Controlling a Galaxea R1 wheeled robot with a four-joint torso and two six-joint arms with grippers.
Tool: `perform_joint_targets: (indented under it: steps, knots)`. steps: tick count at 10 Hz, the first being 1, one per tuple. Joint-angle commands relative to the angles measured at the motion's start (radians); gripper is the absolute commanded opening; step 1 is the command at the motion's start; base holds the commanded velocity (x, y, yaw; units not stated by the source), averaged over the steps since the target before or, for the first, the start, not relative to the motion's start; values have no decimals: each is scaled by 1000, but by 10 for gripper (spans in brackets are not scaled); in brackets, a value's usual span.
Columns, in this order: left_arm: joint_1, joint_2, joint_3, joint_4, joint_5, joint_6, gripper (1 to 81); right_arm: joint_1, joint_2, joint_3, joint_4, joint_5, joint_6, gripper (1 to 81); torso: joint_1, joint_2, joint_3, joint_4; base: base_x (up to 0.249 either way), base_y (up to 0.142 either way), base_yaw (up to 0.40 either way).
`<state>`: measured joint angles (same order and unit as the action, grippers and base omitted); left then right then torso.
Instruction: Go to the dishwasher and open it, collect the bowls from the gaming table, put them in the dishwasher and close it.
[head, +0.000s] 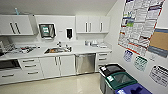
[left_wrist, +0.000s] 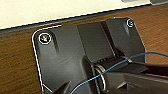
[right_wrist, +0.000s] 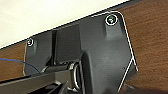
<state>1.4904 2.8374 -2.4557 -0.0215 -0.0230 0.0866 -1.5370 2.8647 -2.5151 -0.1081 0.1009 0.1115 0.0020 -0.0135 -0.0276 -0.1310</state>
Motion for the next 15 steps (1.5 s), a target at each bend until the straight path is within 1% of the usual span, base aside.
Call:
perform_joint_targets:
  steps: [1,15]
  knots:
    - [-49,-10,7,8,55,10,811,47,-14,9,-13,-50,-6,811,0,0,0,0,97,0,0]
    - [-49,-9,6,8,49,10,811,53,-9,10,-13,-52,-6,811,0,0,0,0,97,0,0]
